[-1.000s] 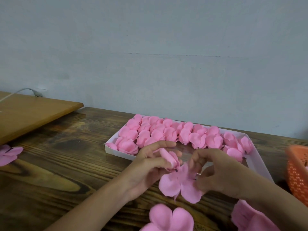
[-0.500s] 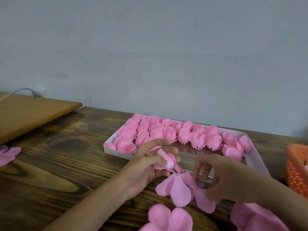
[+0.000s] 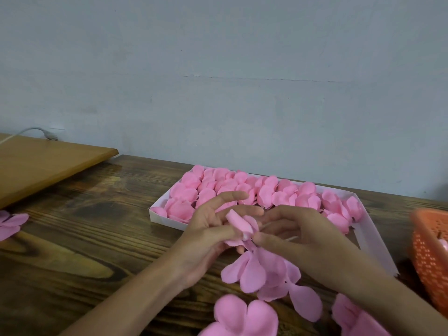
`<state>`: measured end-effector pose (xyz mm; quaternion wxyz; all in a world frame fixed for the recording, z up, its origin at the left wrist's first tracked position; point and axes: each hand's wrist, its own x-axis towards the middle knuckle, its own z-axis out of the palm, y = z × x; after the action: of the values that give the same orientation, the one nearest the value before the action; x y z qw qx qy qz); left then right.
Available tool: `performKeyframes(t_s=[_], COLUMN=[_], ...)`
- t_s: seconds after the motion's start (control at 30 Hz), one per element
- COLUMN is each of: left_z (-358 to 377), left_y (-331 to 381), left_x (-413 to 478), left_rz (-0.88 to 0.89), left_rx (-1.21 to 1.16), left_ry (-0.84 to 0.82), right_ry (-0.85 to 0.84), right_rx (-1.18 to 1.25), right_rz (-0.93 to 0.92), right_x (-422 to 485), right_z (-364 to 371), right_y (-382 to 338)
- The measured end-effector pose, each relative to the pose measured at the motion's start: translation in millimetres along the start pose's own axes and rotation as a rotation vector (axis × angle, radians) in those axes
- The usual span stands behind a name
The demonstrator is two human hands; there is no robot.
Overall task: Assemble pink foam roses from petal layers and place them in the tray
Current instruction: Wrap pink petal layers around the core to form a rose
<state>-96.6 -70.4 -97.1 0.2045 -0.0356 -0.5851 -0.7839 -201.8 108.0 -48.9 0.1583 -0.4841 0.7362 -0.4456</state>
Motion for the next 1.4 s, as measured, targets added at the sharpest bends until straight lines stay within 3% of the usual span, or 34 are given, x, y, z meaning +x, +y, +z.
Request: performKeyframes(t_s=[0.17,0.53,0.73,0.87,1.17,1.4], left_z=[2,3,0,-3,-3,5], left_y=[-1,-4,0,4,5,4], left_x=[-1,1,2,4,2,-1], left_rz=[0.018,0.017,0.064,0.111,0.252,0.289], left_rx=[0.062,0.121,0.161,0.114,0.284,0.325], left_ry=[-0.039,-0.053,-0.043,0.001,0.185,0.174], right_ry=[0.184,0.173,0.214,0.267,0.386,0.339], right_rx=[0.076,0.279,0.137,0.166,0.283,0.339], right_rz=[0.083,0.212,0.206,0.205,0.293,0.342], right_x=[-1,5,8,8,5,4], right_z=[16,5,6,3,3,3], right_y=[12,17,29,25,23,21])
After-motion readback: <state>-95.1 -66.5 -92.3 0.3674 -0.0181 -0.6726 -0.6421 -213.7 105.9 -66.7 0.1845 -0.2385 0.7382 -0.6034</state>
